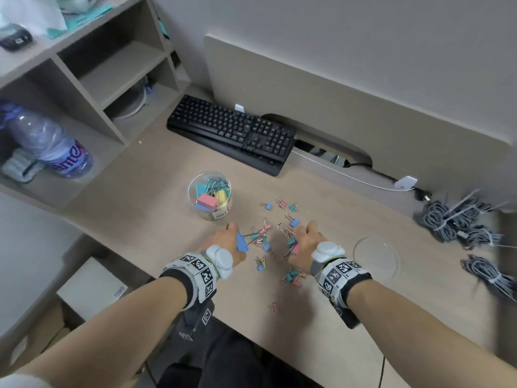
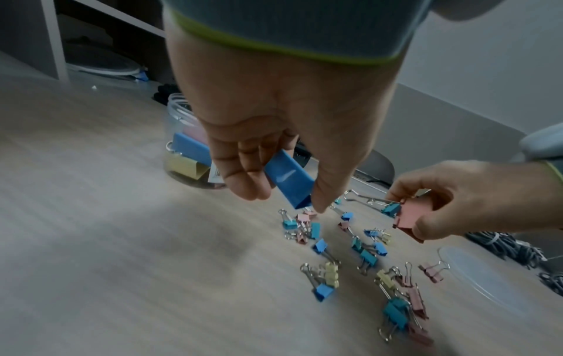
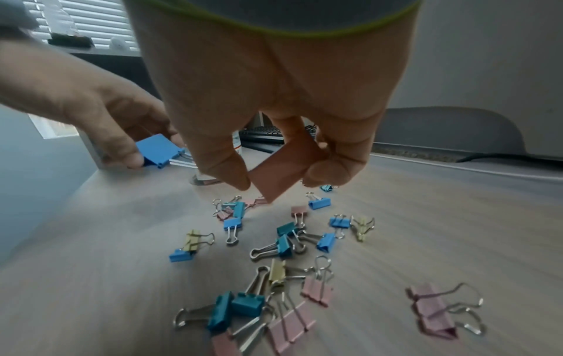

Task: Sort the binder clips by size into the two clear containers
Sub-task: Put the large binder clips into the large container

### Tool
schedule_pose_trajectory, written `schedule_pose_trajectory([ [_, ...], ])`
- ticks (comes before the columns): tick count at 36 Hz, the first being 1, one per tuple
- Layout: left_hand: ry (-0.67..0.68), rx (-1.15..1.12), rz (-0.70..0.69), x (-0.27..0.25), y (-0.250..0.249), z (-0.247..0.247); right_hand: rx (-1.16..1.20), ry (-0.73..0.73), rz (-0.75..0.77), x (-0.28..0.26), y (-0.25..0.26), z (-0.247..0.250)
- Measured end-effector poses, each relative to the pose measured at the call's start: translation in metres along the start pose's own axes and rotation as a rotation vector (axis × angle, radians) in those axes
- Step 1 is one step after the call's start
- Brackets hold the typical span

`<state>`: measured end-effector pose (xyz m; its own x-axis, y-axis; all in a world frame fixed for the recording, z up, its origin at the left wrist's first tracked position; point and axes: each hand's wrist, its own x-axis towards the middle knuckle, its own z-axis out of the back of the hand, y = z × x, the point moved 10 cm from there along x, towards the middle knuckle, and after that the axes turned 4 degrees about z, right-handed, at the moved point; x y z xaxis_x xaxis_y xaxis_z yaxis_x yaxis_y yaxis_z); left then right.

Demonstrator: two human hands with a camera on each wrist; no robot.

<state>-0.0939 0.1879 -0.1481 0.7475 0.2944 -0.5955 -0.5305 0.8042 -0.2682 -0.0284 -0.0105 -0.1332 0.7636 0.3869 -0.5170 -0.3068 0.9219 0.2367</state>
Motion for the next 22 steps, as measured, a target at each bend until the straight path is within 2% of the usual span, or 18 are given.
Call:
schedule_pose_trajectory([
  [6, -0.037, 0.004, -0.043, 0.005, -0.003, 0.017, -0.054, 0.055, 0.025, 0.003, 0.007, 0.004],
  [9, -0.049, 0.025, -0.074, 0.009, -0.003, 0.023, -0.157, 0.015, 0.035, 0.002, 0.012, 0.008],
  [12, -0.077, 0.036, -0.097, 0.013, 0.000, 0.034, -0.163, -0.013, -0.005, 0.002, 0.018, 0.016],
  [18, -0.119, -0.019, -0.125, 0.019, 0.008, 0.055, -0.063, -0.019, -0.019, 0.015, 0.030, 0.021],
  [22, -0.165, -0.075, -0.100, 0.023, 0.023, 0.082, 0.148, -0.026, -0.023, 0.029, 0.048, 0.030],
])
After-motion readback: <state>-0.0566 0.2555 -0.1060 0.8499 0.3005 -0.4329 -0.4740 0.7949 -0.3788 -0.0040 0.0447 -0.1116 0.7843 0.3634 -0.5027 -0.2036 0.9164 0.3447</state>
